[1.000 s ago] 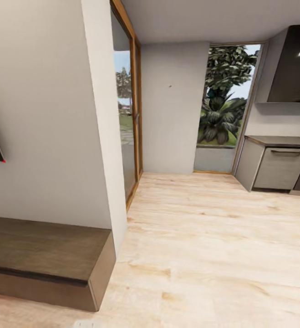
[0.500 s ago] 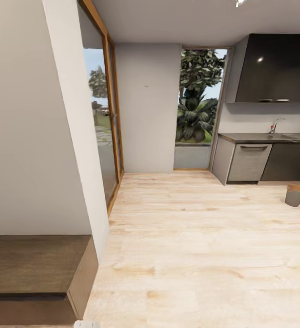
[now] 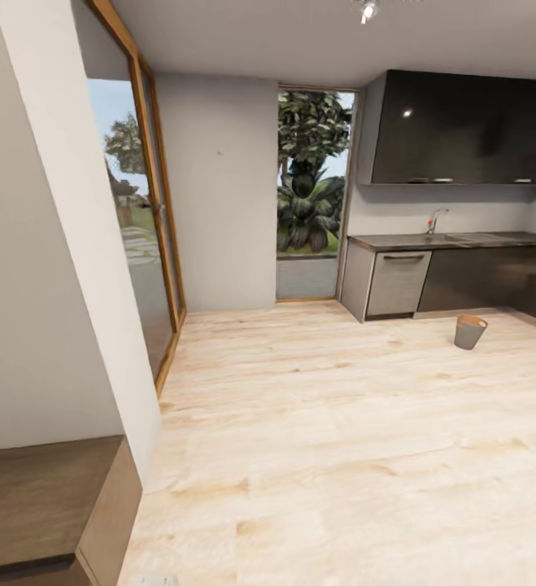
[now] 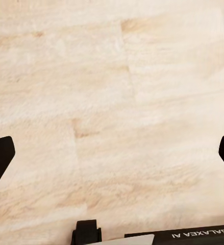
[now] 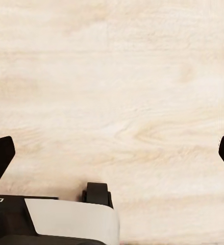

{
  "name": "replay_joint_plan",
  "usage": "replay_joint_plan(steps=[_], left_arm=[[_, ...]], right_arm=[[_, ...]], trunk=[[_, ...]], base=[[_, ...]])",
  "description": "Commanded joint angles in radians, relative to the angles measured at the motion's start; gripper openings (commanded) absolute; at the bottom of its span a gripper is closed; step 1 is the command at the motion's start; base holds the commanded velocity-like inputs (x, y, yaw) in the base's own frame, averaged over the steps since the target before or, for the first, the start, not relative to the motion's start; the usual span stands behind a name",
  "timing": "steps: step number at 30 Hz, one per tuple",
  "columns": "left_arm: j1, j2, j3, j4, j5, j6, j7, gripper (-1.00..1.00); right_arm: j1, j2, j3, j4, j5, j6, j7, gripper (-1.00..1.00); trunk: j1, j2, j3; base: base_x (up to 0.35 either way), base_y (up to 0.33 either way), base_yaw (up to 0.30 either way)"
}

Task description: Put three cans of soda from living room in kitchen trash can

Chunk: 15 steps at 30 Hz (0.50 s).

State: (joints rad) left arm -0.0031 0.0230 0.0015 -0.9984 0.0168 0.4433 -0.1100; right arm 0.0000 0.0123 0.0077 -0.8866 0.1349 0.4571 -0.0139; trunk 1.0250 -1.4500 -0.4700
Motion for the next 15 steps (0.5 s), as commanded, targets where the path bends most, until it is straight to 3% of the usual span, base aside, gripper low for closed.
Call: replay_joint_plan(steps=[1,15], left_arm=[[0.000,0.000,0.000,0.000,0.000,0.000,0.000,1.00],[0.000,0.000,0.000,0.000,0.000,0.000,0.001,1.00]], right_arm=[[0.000,0.000,0.000,0.000,0.000,0.000,-0.001,1.00],[0.000,0.000,0.000,0.000,-0.001,0.000,-0.001,1.00]], trunk=[[0.000,0.000,0.000],[0.000,0.000,0.000]], base=[[0.000,0.000,-0.300],[0.000,0.000,-0.300]])
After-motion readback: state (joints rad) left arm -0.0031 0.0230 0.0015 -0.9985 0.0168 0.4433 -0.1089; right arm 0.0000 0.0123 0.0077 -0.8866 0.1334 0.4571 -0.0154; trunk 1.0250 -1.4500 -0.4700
